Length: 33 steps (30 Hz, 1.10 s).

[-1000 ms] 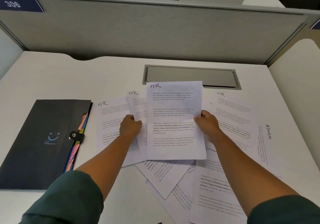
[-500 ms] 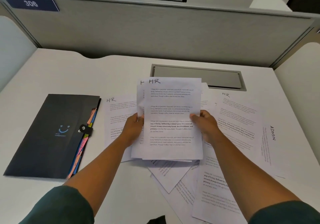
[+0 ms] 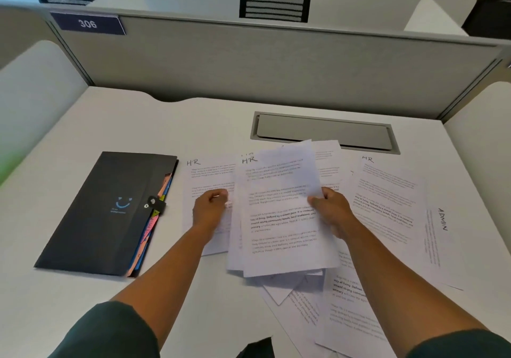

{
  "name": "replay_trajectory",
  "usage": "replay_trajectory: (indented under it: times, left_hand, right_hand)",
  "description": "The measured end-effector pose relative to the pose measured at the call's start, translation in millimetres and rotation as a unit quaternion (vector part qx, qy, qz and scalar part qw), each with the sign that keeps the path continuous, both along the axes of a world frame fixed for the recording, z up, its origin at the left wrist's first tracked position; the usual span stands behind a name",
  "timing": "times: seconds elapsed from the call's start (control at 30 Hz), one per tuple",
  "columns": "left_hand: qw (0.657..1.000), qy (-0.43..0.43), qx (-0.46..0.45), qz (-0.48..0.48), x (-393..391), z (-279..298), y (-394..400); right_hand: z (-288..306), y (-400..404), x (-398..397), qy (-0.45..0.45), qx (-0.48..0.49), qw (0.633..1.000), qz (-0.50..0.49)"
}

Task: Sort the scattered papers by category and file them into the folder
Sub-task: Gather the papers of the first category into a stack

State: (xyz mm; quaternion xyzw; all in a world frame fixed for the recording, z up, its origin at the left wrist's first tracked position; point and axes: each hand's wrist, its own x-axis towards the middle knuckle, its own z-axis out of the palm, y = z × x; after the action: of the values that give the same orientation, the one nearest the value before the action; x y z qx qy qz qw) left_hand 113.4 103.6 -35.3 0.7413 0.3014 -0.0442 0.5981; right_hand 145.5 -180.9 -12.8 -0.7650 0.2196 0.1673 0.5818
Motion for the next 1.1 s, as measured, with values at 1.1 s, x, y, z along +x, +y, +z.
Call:
replay_trajectory:
  times: [1.1]
  left_hand:
    - [0.989, -0.054, 0.059, -0.125, 63.1, 111.9, 16.3]
  right_hand:
    - [11.6, -23.1, -10.1, 0.012, -0.139, 0.988, -0.07]
